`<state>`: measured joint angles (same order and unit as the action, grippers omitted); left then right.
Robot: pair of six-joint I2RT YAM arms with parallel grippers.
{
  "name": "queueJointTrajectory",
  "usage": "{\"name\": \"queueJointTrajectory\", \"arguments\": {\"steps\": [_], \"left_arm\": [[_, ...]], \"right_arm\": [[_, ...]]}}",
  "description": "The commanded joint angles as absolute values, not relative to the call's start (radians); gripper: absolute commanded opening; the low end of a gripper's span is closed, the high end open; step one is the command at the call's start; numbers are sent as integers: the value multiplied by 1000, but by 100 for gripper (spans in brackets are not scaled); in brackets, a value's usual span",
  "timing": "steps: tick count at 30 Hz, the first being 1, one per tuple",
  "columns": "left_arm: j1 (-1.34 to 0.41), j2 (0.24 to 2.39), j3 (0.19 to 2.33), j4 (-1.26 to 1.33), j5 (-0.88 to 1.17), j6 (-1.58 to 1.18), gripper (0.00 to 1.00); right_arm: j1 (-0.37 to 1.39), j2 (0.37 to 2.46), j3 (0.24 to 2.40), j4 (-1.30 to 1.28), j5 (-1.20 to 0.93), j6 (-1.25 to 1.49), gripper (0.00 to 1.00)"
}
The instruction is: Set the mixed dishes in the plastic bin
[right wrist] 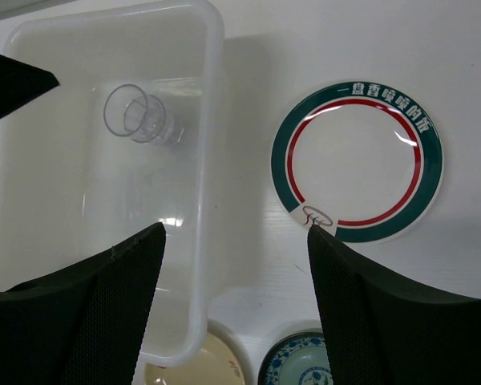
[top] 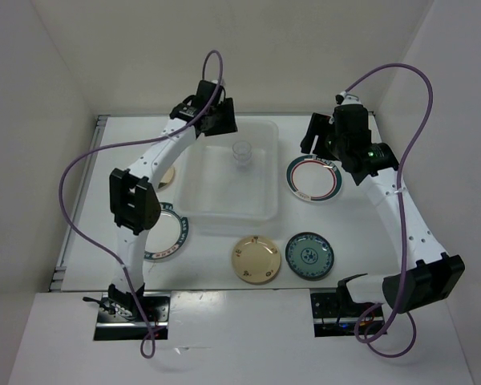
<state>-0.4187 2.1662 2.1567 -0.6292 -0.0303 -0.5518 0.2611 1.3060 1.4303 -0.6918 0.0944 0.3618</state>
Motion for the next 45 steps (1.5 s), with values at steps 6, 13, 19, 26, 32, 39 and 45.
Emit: {"name": "queueJointTrajectory", "arguments": {"steps": [6, 13, 19, 26, 32, 39, 45], "left_arm": [[-113, 1817, 1802, -549, -150, -595, 66], [265, 1626, 1309, -367, -8, -653, 69], [328, 1657, 1200, -286, 48, -704, 72], [328, 1729, 1135, -224, 57, -764, 75], [328, 1789, 1088, -158, 87, -802, 76], [328, 1810, 1039, -78, 98, -845, 76], [328, 1845, 1006, -25, 132, -876, 45]], "right_arm": [[258, 1264, 1394, -670, 89, 357, 77], [258, 1236, 1351, -649, 71, 357, 77], [258, 1246, 1351, -649, 61, 357, 77], [258, 1246, 1351, -649, 90, 348, 77], [258, 1246, 1361, -649, 100, 348, 77], [258, 1264, 1370, -658, 100, 348, 77], [258, 1282, 1370, -658, 109, 339, 77]]}}
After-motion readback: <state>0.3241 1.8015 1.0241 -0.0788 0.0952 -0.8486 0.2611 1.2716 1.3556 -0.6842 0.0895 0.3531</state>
